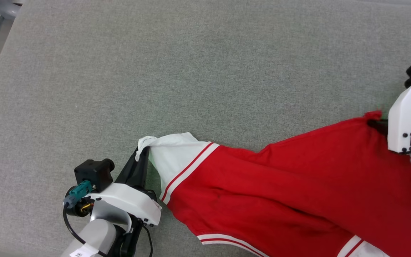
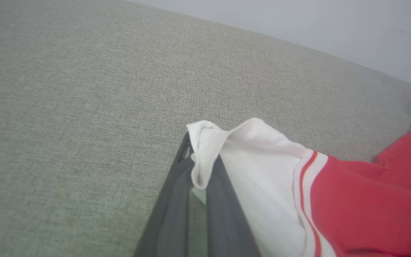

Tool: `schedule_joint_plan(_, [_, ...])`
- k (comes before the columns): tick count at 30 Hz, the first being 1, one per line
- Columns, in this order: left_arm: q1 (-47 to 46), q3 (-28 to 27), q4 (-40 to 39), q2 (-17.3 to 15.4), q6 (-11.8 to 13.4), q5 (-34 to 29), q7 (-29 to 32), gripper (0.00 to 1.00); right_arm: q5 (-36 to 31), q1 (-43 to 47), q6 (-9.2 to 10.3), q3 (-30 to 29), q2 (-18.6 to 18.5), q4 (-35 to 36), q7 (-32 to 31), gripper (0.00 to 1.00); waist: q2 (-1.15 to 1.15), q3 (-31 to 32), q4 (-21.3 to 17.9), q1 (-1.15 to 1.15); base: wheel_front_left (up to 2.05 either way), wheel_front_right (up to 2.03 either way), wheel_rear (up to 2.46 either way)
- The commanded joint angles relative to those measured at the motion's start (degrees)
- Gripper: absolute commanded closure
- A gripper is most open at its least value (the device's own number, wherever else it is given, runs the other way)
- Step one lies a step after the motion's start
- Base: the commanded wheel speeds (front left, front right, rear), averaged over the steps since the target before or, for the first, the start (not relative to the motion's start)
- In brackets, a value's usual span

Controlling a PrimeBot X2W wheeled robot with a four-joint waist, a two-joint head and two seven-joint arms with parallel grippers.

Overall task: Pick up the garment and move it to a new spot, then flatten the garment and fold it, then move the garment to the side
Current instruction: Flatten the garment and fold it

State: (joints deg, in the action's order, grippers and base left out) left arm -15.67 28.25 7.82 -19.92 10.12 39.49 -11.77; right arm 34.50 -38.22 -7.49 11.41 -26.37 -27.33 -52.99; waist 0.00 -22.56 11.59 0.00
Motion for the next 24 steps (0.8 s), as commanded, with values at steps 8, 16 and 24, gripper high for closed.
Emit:
schedule_joint_plan(8, [-1.9,-2.2,0.4,-2.5,0.6,0.0,-0.3,1.0,0.2,-1.0,0.04,-0.2,1.1,1.2,8.3,1.0,0.0,3.5,-2.9,0.0,0.0,0.0,0.0])
schedule_joint_plan(16, [-10.3,-5.8,1.4,-6.8,0.8,-0.4,2.4,1.0,-4.6,-4.7,0.04,-3.5,3.9,-1.4,15.7,1.0,0.0,8.3,-7.9,0.0,0.0,0.0,0.0])
schedule_joint_plan(24, [-27.1,-4.5,10.4,-8.2,-2.7,-2.2,8.7,1.0,-10.6,-11.3,0.04,-6.0,7.3,-7.5,22.7,1.0,0.0,10.7,-11.6,0.0,0.0,0.0,0.0])
